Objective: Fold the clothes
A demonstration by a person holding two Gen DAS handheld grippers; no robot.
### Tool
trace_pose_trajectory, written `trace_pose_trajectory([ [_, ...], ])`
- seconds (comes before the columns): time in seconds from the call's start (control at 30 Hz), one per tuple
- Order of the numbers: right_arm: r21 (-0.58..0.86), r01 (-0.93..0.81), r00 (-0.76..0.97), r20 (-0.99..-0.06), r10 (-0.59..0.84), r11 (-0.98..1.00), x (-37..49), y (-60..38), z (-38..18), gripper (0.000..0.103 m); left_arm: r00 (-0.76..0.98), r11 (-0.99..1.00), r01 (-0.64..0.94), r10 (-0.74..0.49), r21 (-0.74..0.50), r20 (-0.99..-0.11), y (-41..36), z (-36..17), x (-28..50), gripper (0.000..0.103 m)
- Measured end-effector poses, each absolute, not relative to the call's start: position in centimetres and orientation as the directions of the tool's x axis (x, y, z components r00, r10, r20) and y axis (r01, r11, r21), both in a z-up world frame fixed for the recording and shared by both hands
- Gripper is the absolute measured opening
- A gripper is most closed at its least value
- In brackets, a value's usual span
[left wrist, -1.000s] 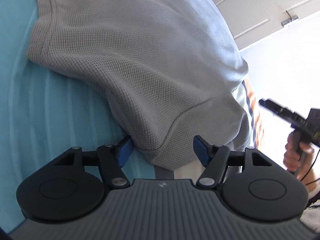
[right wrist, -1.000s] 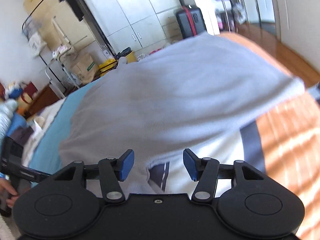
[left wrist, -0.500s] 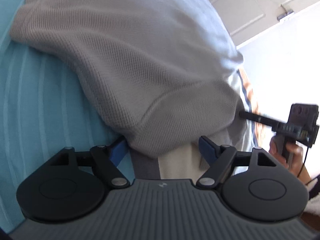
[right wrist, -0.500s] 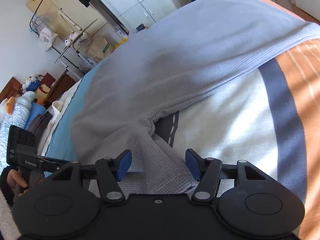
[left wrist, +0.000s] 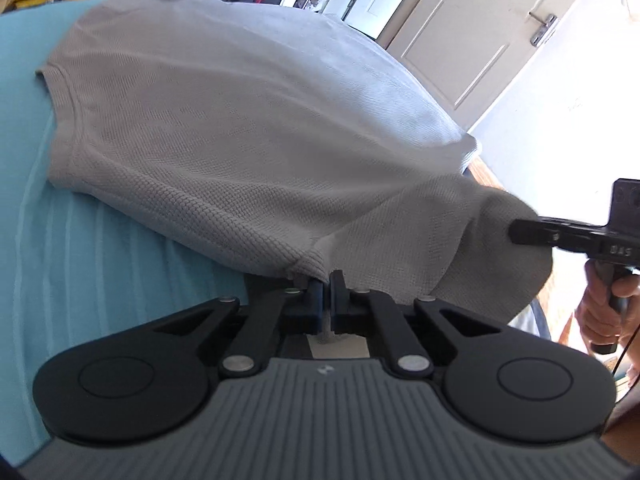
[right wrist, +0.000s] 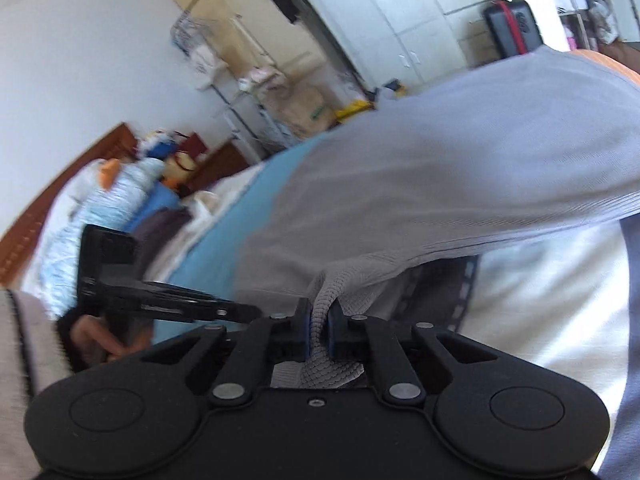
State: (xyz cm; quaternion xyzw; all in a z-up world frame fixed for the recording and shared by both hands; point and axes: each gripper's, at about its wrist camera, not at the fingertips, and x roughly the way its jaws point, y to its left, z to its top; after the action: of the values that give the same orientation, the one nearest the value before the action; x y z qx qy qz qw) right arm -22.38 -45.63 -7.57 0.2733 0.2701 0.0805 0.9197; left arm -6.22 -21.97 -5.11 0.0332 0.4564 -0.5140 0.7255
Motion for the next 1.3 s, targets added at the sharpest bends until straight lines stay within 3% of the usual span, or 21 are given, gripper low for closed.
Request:
trace_pose_trajectory([
  [0.2, 0.586, 0.053, 0.858, -0.441, 0.263, 0.809, -24.5, -46.1, -7.7, 0.009, 0.108, 0.499, 0.765, -0.722, -0.407, -0.683, -22.0, -4.5, -6.2, 0.002],
  [0.37, 0.571, 0.011, 0.863, -0.421, 0.281, 0.821, -21.4, -46.5, -6.7, 0.009, 0.150, 0.526, 0.752, -0.723, -0.397, -0.674, -22.7, -3.7, -5.3, 0.002],
  [0.5, 0.422, 0.072, 0.865, -0.477, 0.154, 0.904, -15.2, -48.3, -3.1, 0.009, 0.180, 0.554, 0.733, -0.717, -0.394, -0.673, -24.8, -2.2, -2.3, 0.003],
  [0.7, 0.313, 0.073, 0.841, -0.530, 0.110, 0.947, -0.8, -52.1, 1.9, 0.009, 0.262, 0.626, 0.618, -0.735, -0.476, -0.626, -26.2, -1.0, 5.1, 0.005],
  [0.87, 0.261, 0.076, 0.820, -0.565, 0.089, 0.962, 7.9, -51.6, 1.7, 0.009, 0.369, 0.707, 0.576, -0.673, -0.410, -0.641, -25.7, -3.2, 8.3, 0.006],
  [0.93, 0.262, 0.070, 0.817, -0.569, 0.096, 0.963, 10.0, -51.1, 0.7, 0.009, 0.350, 0.691, 0.564, -0.696, -0.452, -0.627, -24.6, -4.5, 8.6, 0.007],
  [1.03, 0.283, 0.070, 0.813, -0.571, 0.110, 0.957, 11.0, -50.6, -0.5, 0.009, 0.360, 0.684, 0.569, -0.706, -0.457, -0.610, -23.6, -5.6, 8.5, 0.019],
  [1.1, 0.264, 0.052, 0.816, -0.567, 0.111, 0.963, 11.9, -50.4, 0.3, 0.009, 0.370, 0.675, 0.592, -0.713, -0.440, -0.596, -22.9, -5.7, 8.3, 0.034],
  [1.17, 0.245, 0.035, 0.819, -0.562, 0.113, 0.969, 12.8, -50.2, 1.2, 0.009, 0.375, 0.653, 0.615, -0.735, -0.442, -0.564, -22.4, -5.8, 8.2, 0.040],
  [1.27, 0.216, 0.009, 0.823, -0.556, 0.115, 0.976, 14.1, -49.9, 2.6, 0.009, 0.386, 0.632, 0.653, -0.752, -0.417, -0.534, -22.4, -5.3, 7.9, 0.041],
  [1.3, 0.206, 0.000, 0.825, -0.553, 0.116, 0.979, 14.6, -49.8, 3.0, 0.009, 0.388, 0.623, 0.664, -0.760, -0.413, -0.521, -22.4, -5.2, 7.8, 0.047],
])
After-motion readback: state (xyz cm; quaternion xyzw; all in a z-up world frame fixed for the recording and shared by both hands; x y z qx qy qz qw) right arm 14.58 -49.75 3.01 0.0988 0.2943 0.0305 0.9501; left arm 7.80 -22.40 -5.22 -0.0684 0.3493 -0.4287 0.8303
